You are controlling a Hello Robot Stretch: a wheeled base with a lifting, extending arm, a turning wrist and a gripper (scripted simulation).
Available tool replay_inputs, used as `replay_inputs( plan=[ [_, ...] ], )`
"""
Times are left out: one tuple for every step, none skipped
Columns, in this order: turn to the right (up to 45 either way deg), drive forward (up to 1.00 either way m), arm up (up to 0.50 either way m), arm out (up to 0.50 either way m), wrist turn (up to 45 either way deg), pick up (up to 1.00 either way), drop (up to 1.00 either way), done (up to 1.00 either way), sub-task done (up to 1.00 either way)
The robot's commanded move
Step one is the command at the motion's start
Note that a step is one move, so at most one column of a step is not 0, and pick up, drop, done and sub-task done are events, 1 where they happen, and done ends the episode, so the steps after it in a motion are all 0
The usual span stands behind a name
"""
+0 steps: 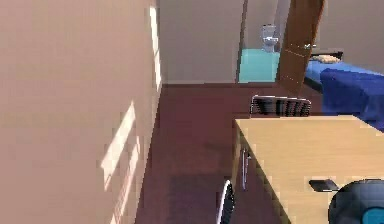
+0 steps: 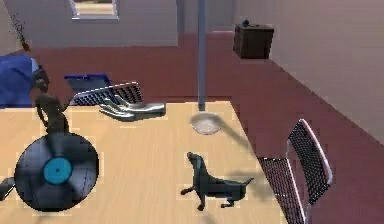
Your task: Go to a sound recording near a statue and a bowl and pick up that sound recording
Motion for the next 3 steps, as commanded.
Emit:
replay_inputs(
  plan=[
    [-39.0, 0.0, 0.0, 0.0, 0.0, 0.0, 0.0, 0.0, 0.0],
    [0.0, 0.0, 0.5, 0.0, 0.0, 0.0, 0.0, 0.0, 0.0],
    [0.0, 0.0, 0.34, 0.0, 0.0, 0.0, 0.0, 0.0, 0.0]
  ],
)
